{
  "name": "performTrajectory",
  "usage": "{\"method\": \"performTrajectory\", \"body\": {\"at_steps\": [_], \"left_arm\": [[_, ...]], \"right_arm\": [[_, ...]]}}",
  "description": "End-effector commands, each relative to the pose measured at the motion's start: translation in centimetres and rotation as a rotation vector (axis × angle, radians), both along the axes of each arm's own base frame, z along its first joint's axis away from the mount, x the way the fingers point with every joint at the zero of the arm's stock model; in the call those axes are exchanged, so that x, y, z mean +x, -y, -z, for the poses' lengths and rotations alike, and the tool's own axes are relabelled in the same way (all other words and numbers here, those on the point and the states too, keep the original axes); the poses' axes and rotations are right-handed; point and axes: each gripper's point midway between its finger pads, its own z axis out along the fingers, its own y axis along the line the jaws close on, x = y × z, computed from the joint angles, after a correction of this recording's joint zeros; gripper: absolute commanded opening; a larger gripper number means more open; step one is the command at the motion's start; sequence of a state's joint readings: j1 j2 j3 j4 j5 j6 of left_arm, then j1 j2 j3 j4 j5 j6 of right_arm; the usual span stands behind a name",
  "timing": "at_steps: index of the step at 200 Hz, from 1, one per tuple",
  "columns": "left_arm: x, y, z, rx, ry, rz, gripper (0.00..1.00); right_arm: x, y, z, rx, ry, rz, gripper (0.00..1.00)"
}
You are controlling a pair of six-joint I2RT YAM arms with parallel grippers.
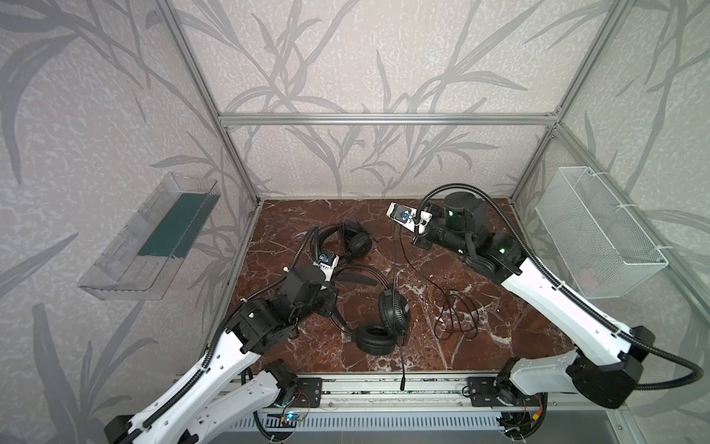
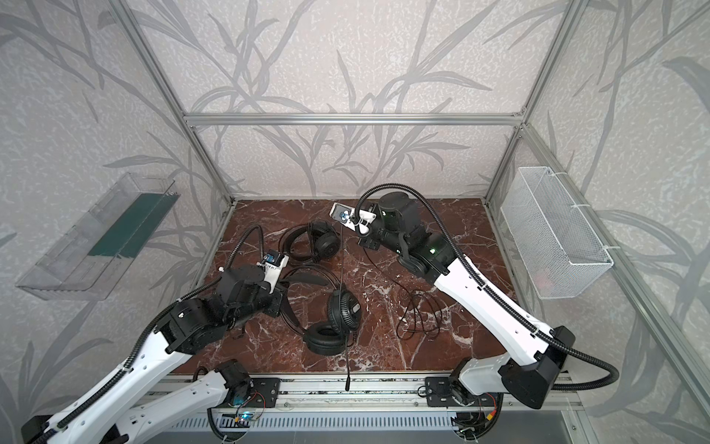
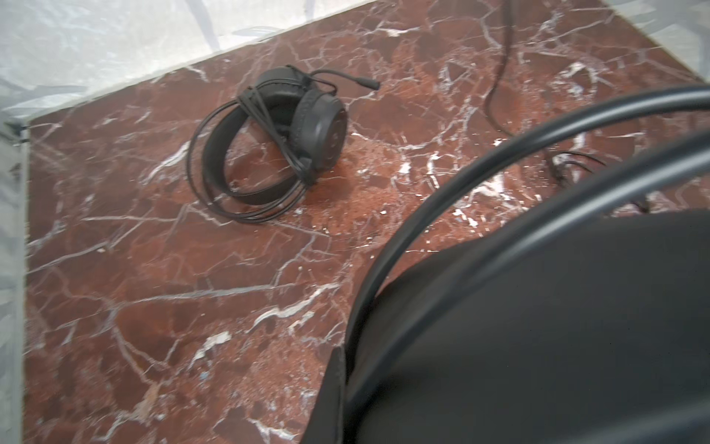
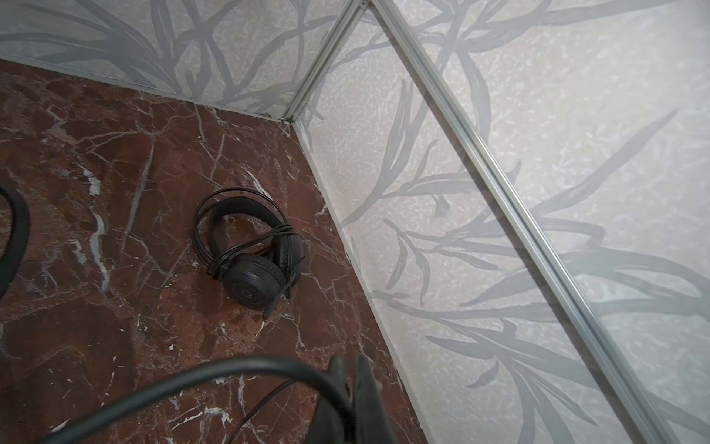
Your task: Wrap the headphones
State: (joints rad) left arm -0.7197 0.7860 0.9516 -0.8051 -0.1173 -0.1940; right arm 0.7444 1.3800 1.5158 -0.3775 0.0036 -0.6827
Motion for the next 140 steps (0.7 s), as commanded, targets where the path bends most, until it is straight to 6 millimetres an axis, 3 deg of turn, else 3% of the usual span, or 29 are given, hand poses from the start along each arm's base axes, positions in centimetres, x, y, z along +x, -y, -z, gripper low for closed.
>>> {"method": "performTrajectory", "body": {"at_steps": [1,23,58,94,140], "left_arm": [[-0.9,2.4,-3.2,-0.148,0.050,0.113,0.00],[-1.1,3.2,-4.0,-0.192,0.055,0.140,0.00],[-1.0,4.2,-3.7,-0.193,0.015,0.168,0.00],[-1.2,5.1,-5.3,-0.258,0.025,0.199,0.00],[-1.6,5.3,-5.9,-0.284,0.033,0.217,0.00]], "right_arm": [[0.4,-0.5,-3.0,0.112,0.019,-0.024,0.00],[0.0,-1.0,-3.0,0.143,-0.014,-0.052,0.00],[-1.9,-1.0,-5.1,0.258,-0.002,-0.118,0.00],[-0.2,-1.9,-2.2,0.212,-0.084,-0.088,0.00],[1.9,-1.5,-0.6,0.207,-0.079,-0.008,0.00]]}}
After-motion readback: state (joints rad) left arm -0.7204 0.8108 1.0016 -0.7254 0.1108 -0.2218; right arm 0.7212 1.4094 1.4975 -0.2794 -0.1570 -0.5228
